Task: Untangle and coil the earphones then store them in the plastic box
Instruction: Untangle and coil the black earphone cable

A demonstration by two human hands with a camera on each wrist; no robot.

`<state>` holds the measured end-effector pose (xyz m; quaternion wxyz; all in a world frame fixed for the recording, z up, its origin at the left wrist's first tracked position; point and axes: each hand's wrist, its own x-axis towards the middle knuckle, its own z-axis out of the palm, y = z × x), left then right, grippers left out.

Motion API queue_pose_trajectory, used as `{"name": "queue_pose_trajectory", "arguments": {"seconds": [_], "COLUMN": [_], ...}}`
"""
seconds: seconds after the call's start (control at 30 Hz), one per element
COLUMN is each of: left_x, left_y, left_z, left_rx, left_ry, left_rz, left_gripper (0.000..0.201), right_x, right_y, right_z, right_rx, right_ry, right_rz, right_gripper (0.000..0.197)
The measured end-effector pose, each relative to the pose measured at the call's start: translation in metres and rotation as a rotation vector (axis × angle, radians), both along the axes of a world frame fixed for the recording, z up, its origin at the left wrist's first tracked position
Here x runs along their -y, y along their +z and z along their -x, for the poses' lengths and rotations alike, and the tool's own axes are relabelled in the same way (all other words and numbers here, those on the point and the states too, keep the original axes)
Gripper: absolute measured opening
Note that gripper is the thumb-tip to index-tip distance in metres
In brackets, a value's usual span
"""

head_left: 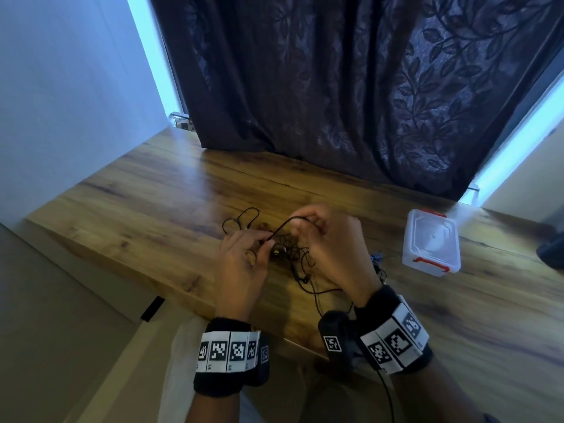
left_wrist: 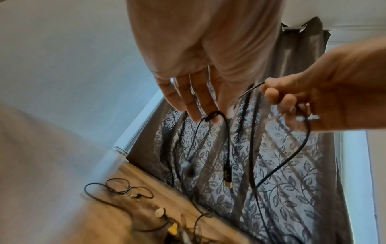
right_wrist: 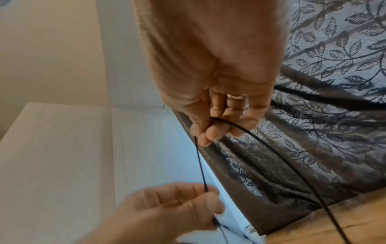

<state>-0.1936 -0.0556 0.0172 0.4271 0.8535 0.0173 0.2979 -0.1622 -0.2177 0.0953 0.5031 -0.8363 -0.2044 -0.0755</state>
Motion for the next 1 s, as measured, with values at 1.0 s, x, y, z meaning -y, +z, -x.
{"name": "queue_pose_trajectory", "arguments": {"seconds": [1.0], "left_x": [-0.008], "left_y": [0.018], "left_z": [0.008], "left_rx": [-0.231], "left_ry": [-0.408], "left_rz": [0.352], "left_gripper": [0.027], "right_x": [0.051], "right_y": [0.020], "right_z": [-0.015], "right_rx": [0.120], "right_ry": [-0.204], "right_rz": [-0.238], "right_gripper": [0.005]}}
